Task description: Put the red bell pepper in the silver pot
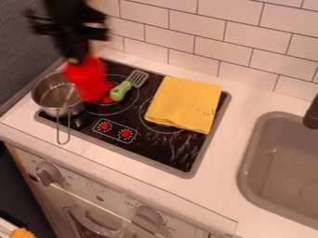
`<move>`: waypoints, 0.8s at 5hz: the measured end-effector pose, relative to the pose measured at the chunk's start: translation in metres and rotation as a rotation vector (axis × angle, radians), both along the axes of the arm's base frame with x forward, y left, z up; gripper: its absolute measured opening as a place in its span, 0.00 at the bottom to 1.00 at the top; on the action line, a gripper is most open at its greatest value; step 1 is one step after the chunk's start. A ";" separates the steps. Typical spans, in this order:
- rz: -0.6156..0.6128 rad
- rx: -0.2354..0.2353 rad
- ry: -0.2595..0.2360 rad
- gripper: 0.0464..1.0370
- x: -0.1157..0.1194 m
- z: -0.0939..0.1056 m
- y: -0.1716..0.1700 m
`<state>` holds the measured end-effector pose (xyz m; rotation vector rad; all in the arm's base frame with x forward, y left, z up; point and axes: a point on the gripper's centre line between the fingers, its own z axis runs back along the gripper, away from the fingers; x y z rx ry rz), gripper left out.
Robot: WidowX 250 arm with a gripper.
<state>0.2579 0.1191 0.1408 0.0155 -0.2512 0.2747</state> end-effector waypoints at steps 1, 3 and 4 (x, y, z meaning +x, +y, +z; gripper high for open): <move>0.096 0.003 0.000 0.04 -0.002 -0.002 0.039; 0.176 0.023 0.075 0.04 0.019 -0.029 0.073; 0.182 0.020 0.107 0.04 0.020 -0.041 0.076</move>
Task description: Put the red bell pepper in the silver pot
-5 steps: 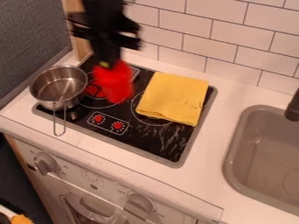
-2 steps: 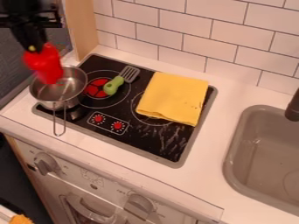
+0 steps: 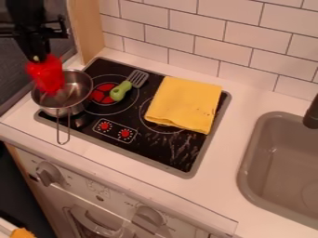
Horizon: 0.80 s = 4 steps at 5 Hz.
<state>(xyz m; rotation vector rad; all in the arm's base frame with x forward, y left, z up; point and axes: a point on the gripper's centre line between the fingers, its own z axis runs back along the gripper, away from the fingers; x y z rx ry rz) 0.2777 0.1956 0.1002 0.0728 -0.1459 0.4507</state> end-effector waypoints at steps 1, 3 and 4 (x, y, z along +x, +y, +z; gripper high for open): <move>0.003 -0.021 0.036 0.08 0.000 -0.015 -0.001; 0.000 -0.027 0.048 0.59 0.003 -0.014 -0.004; -0.025 -0.020 0.022 0.88 0.005 0.002 -0.006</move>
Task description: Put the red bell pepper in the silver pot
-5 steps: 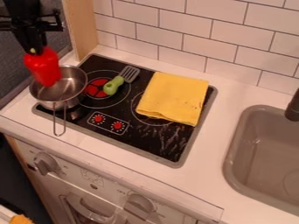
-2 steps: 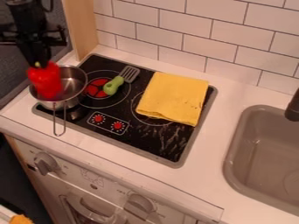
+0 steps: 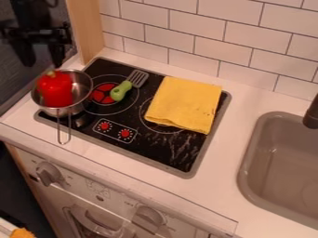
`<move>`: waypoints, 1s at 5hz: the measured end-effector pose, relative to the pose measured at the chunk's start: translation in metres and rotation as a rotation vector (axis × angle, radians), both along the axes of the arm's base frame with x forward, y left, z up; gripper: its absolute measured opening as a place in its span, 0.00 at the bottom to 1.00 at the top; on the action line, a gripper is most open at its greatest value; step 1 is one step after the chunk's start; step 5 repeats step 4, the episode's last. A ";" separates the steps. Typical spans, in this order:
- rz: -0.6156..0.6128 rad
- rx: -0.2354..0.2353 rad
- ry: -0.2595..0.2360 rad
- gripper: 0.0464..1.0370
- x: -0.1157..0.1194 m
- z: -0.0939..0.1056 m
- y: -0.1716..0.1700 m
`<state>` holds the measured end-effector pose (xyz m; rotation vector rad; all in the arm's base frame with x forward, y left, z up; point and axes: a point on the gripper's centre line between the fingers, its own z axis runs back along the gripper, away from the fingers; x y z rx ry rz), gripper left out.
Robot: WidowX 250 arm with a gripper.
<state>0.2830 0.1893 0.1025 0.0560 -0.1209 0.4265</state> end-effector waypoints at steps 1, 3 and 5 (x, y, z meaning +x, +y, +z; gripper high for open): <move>-0.032 0.021 -0.106 0.97 0.006 0.046 -0.009; -0.256 -0.024 -0.070 0.96 0.013 0.055 -0.034; -0.416 -0.050 0.009 0.96 0.023 0.036 -0.050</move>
